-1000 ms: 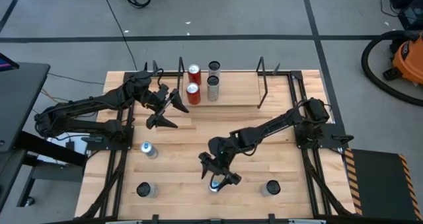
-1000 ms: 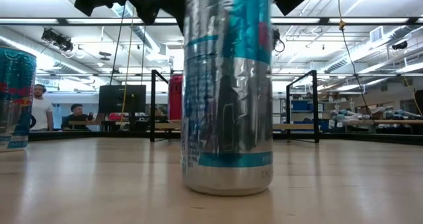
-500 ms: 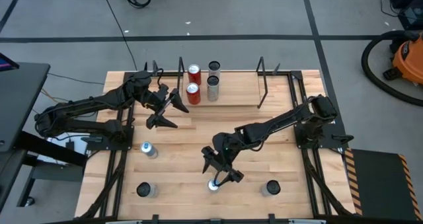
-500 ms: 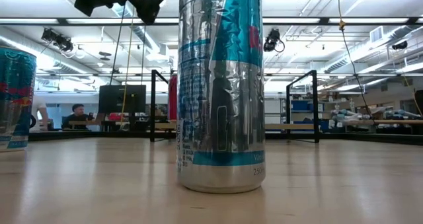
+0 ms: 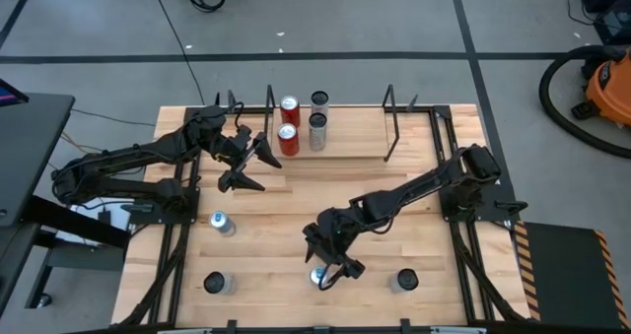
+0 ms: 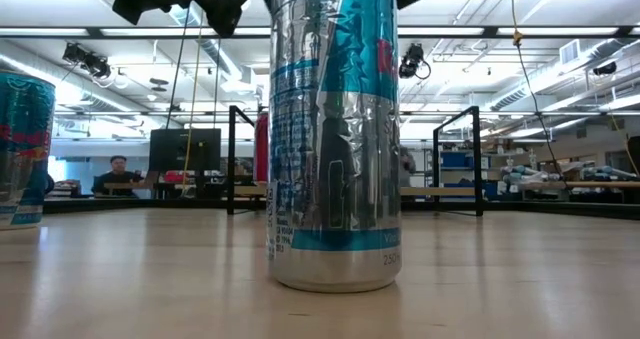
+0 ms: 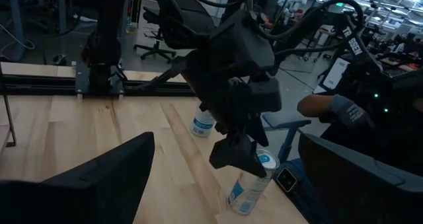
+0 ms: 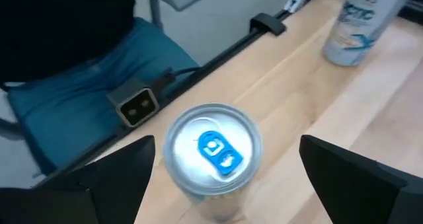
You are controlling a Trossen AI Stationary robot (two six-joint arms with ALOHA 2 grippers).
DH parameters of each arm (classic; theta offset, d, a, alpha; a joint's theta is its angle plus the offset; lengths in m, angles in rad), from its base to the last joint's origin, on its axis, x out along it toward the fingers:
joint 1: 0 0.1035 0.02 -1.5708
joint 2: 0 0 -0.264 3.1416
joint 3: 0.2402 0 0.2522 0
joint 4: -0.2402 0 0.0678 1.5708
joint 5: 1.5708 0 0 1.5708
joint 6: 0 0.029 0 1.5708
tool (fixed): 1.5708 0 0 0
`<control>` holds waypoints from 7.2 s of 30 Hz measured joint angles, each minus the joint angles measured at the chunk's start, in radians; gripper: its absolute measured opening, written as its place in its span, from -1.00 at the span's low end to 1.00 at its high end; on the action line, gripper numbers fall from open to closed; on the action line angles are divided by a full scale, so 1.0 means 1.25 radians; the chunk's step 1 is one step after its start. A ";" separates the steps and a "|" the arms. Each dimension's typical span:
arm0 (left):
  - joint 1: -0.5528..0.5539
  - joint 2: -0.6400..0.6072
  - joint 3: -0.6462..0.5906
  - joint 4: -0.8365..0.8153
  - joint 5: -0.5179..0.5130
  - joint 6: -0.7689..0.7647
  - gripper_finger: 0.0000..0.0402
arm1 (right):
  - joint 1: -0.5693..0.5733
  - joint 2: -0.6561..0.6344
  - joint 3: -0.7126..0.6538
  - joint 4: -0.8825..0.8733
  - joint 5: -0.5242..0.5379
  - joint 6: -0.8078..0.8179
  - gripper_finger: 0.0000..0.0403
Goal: Place canned beverage on shelf
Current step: Put the bottom blue soda can on the shelf, then put the right white blue soda can on the shelf
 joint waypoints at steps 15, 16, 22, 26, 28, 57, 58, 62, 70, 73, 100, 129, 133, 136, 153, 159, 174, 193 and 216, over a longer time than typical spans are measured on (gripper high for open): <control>0.000 0.000 0.000 0.000 0.000 0.000 0.87 | 0.019 0.025 -0.002 0.006 0.053 0.000 0.76; 0.000 0.000 0.000 0.000 0.000 0.000 0.87 | 0.019 0.025 -0.002 0.006 0.053 0.000 0.72; 0.000 0.000 0.000 0.000 0.000 0.000 0.87 | 0.021 0.025 -0.002 0.003 0.054 0.006 0.35; 0.000 0.000 0.000 0.000 0.000 0.000 0.87 | 0.021 0.025 -0.002 0.005 0.076 0.020 0.15; 0.000 0.000 0.000 0.000 0.000 0.000 0.87 | 0.021 0.025 -0.002 0.007 0.077 0.026 0.15; -0.001 0.000 0.000 -0.009 0.000 -0.003 0.87 | -0.176 -0.331 0.104 -0.395 0.432 -0.018 0.17; -0.001 0.000 0.000 -0.009 0.000 -0.003 0.87 | -0.189 -0.355 0.104 -0.403 0.447 -0.019 0.17; -0.001 0.000 0.000 -0.009 0.000 -0.002 0.87 | -0.255 -0.437 0.104 -0.410 0.506 -0.022 0.17; -0.001 0.000 0.000 -0.009 0.000 -0.002 0.87 | -0.451 -0.509 0.104 -0.408 0.502 -0.049 0.17; -0.001 0.000 0.000 -0.009 0.000 -0.003 0.87 | -0.543 -0.500 0.104 -0.408 0.424 -0.048 0.17; -0.001 0.000 0.001 -0.043 0.000 0.000 0.87 | -0.805 -0.235 0.082 -0.410 0.123 0.072 0.17; -0.011 0.000 0.001 -0.036 -0.019 0.007 0.87 | -0.831 -0.337 -0.269 0.022 0.127 0.106 0.17; -0.011 0.000 0.001 -0.036 -0.019 0.007 0.87 | -0.843 -0.316 -0.262 0.025 0.140 0.095 0.17; -0.011 0.000 0.001 -0.036 -0.019 0.007 0.87 | -0.852 -0.315 -0.246 0.025 0.138 0.096 0.17; -0.011 0.000 0.001 -0.035 -0.019 0.020 0.87 | -0.859 -0.316 -0.224 -0.011 0.136 0.090 0.17; -0.011 0.000 0.001 -0.035 -0.026 0.020 0.87 | -0.860 -0.316 -0.224 -0.018 0.136 0.090 0.17; -0.011 0.000 0.001 -0.035 -0.028 0.020 0.87 | -0.859 -0.267 -0.222 0.011 0.119 0.090 0.18; -0.011 0.000 0.001 -0.036 -0.027 0.021 0.87 | -0.858 -0.263 -0.226 0.008 0.098 0.099 0.71; -0.011 0.000 0.001 -0.056 -0.027 0.021 0.87 | -0.709 -0.514 -0.141 -0.287 -0.277 0.275 0.90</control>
